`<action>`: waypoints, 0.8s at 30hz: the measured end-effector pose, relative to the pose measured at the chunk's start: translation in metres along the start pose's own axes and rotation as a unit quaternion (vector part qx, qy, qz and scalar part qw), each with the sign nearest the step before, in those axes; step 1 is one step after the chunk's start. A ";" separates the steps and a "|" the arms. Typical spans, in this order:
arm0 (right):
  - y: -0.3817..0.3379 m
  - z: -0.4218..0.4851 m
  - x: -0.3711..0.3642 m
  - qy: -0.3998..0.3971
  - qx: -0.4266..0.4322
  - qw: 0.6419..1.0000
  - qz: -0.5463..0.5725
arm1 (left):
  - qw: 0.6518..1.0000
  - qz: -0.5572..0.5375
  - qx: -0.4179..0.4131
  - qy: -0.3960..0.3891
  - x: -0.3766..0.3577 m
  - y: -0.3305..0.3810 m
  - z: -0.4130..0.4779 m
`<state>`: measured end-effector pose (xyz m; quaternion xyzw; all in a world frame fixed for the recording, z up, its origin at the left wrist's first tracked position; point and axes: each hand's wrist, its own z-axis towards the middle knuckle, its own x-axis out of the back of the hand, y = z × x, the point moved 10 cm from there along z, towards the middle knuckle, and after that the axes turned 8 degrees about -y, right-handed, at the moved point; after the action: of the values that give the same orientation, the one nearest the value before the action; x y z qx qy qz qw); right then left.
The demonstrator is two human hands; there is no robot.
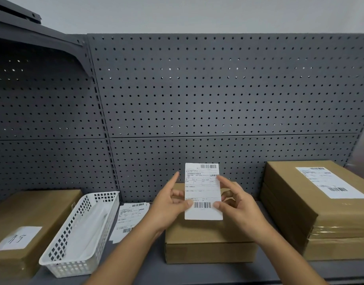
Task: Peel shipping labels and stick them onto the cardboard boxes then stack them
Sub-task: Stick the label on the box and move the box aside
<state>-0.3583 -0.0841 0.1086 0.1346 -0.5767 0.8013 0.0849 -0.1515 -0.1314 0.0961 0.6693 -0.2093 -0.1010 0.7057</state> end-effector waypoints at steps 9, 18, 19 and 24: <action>0.028 -0.001 0.007 0.009 -0.031 0.999 -0.034 | 1.000 -0.004 0.022 -0.013 -0.014 -0.017 0.005; 0.034 -0.002 0.003 0.007 -0.034 0.997 -0.065 | 0.999 0.024 0.034 -0.018 -0.021 -0.025 0.009; 0.035 -0.002 0.002 0.006 -0.034 0.997 -0.064 | 0.999 0.030 0.034 -0.016 -0.021 -0.025 0.009; 0.039 -0.002 -0.001 0.005 -0.037 0.997 -0.061 | 0.998 0.056 0.035 -0.008 -0.017 -0.025 0.010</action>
<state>-0.3690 -0.0948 0.0721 0.1621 -0.5966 0.7731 0.1418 -0.1676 -0.1349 0.0685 0.6801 -0.2555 -0.0592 0.6846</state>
